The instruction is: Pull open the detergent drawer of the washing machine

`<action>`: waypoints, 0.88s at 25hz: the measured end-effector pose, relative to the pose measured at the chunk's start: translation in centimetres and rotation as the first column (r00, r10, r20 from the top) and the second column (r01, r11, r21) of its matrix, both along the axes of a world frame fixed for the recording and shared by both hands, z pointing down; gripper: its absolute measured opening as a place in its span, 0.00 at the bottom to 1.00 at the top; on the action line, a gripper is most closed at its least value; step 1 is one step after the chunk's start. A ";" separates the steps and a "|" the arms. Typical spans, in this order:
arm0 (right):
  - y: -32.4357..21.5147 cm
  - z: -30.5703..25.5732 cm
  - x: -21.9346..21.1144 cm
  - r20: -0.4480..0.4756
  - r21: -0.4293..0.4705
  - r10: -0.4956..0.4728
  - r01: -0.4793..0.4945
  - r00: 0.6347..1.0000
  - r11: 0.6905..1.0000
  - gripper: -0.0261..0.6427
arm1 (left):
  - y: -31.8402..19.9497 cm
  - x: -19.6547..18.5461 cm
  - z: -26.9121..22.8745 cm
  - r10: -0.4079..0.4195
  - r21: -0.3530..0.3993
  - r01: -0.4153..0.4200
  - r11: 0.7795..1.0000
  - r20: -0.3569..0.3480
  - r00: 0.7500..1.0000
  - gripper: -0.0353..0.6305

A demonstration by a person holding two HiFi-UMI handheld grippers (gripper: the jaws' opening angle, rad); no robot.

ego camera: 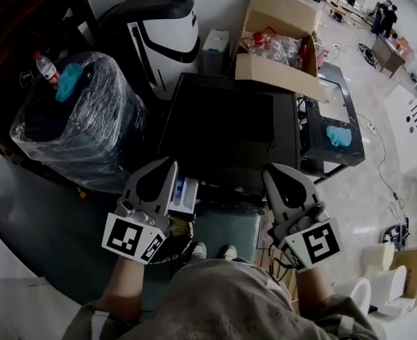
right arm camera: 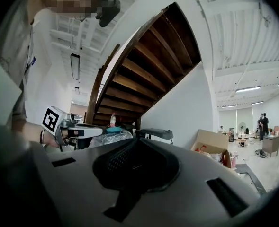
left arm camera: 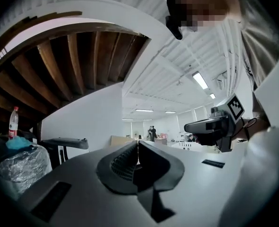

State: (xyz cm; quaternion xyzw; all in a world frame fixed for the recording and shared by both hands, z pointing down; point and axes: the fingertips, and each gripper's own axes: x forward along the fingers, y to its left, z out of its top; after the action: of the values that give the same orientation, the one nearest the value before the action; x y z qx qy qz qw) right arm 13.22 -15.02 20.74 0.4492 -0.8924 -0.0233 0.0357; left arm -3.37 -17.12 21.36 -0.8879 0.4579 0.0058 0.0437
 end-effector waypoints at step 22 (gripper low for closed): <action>0.0 -0.1 1.8 -0.016 -0.006 0.032 -0.032 0.999 0.999 0.09 | -1.3 1.7 -1.7 0.022 -0.005 -0.022 1.000 0.039 0.999 0.08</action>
State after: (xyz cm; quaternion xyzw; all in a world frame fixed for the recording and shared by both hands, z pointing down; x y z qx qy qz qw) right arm 15.00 -15.02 20.66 0.4631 -0.8849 -0.0236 0.0444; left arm -1.67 -18.40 19.70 -0.8930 0.4471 -0.0120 0.0507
